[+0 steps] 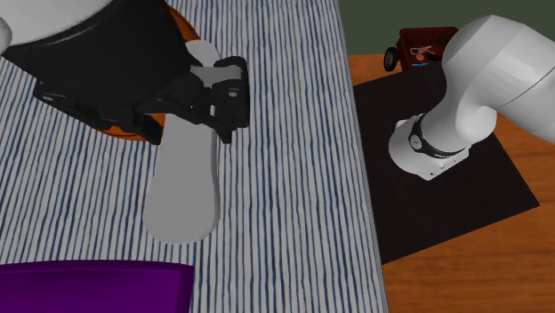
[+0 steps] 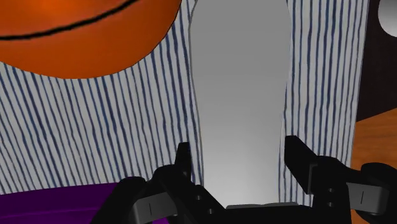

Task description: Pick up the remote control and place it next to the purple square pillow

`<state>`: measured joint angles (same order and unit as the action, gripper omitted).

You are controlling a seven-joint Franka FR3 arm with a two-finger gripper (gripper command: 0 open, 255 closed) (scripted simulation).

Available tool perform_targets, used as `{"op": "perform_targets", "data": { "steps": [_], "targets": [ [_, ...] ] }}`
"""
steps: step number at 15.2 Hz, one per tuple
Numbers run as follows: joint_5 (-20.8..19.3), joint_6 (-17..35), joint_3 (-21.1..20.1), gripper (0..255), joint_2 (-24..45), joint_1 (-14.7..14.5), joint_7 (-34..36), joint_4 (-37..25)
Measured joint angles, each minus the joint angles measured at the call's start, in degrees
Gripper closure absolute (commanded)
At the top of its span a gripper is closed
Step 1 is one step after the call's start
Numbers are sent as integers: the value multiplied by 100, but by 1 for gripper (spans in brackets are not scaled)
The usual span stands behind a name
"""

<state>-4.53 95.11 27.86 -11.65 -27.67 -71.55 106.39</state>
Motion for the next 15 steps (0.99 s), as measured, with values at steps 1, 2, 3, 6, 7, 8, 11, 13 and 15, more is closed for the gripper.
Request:
{"op": "perform_targets", "data": {
  "steps": [1,2,3,6,7,8,11,13,15],
  "targets": [
    [91,-32,-13,255,190,-44,29,-201],
    [194,-65,0,255,415,-70,16,-436],
    [291,-89,0,255,627,-96,23,-649],
    [541,-140,-21,255,1159,-150,63,-1171],
    [556,-65,-32,255,1187,-161,82,-1120],
    [572,6,-34,255,1221,-163,84,-1079],
    [568,243,-35,255,1209,-164,83,-832],
    [575,377,-36,255,1223,-165,81,-711],
    [564,551,-44,255,1198,-173,96,-514]
  ]
}}
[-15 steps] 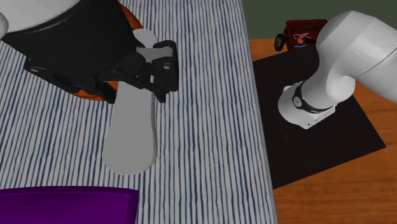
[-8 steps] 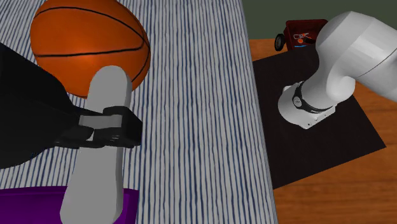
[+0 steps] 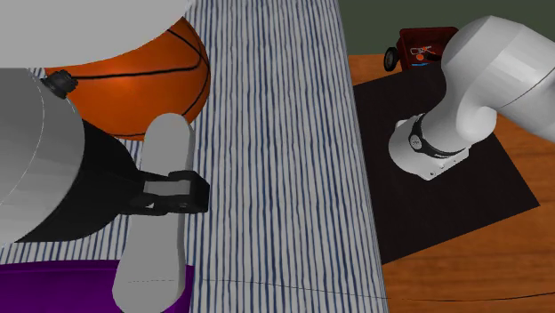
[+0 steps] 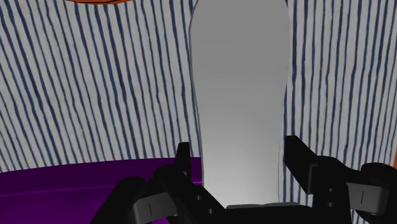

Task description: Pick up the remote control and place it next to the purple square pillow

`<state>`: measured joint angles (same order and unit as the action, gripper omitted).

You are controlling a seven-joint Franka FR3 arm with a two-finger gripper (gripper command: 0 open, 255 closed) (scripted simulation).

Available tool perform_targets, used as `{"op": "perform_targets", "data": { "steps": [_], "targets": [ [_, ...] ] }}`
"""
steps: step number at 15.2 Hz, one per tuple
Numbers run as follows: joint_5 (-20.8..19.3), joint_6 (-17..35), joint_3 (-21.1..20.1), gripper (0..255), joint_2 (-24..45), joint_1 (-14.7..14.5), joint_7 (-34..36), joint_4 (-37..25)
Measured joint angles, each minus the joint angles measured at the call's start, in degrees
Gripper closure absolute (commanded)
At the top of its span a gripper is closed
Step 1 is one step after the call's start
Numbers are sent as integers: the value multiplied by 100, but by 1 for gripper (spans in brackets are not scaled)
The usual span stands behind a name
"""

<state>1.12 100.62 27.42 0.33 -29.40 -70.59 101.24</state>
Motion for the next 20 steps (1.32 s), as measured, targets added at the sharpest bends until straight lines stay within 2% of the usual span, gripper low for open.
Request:
{"op": "perform_targets", "data": {
  "steps": [20],
  "targets": [
    [142,1488,15,255,255,23,-124,1260]
  ]
}}
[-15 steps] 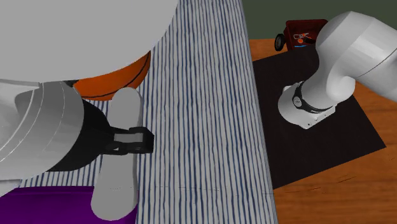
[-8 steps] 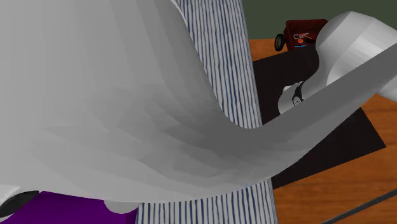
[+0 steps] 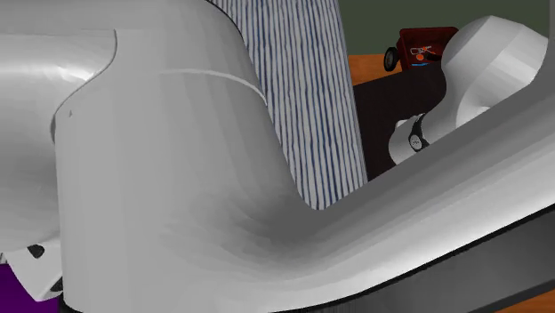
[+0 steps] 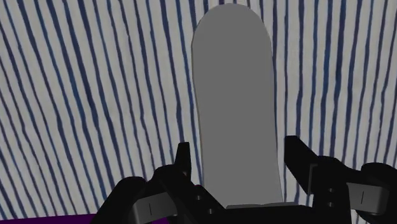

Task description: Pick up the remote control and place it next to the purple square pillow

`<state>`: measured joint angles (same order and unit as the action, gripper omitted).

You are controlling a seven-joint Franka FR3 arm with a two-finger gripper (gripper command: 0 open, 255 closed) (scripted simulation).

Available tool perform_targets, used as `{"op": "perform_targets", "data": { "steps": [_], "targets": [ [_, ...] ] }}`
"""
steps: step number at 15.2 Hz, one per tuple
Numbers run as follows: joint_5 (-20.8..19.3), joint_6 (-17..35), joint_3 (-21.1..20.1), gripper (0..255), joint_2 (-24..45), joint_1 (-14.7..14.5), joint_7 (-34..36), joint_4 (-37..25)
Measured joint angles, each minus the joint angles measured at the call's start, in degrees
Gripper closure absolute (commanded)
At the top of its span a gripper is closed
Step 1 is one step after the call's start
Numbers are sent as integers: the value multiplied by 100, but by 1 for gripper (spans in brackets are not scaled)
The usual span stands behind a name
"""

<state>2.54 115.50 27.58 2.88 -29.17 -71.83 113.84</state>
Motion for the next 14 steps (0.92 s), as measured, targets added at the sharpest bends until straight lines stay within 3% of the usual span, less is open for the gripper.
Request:
{"op": "perform_targets", "data": {
  "steps": [14],
  "targets": [
    [231,850,-18,255,345,32,-177,509]
  ]
}}
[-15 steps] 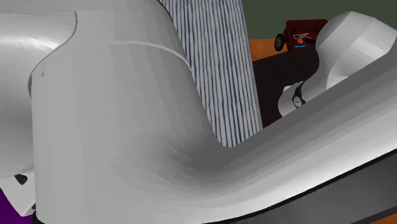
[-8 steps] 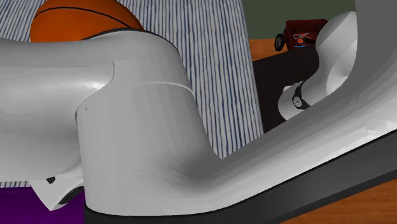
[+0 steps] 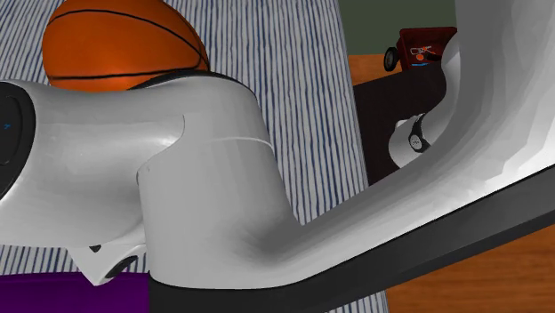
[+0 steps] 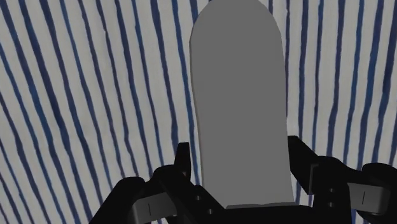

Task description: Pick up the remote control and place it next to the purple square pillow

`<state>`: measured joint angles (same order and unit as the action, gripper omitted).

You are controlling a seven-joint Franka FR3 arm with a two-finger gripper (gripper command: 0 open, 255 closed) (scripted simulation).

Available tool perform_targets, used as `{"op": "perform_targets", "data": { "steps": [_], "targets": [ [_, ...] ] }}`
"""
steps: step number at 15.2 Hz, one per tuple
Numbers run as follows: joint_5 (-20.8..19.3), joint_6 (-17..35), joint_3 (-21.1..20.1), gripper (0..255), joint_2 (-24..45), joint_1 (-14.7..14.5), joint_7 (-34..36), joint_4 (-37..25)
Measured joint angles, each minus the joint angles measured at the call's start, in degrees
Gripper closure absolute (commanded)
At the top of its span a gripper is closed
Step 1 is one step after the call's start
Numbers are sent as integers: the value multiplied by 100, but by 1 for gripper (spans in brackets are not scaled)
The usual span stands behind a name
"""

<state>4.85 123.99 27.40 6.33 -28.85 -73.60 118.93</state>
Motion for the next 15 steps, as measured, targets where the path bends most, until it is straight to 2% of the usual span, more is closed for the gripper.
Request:
{"op": "perform_targets", "data": {
  "steps": [4,5,11,15],
  "targets": [
    [7,20,-2,255,13,2,-3,8],
    [4,24,-2,0,11,1,-1,11],
    [2,22,0,0,38,3,2,28],
    [-147,-526,27,0,-201,-7,90,-320]
  ]
}}
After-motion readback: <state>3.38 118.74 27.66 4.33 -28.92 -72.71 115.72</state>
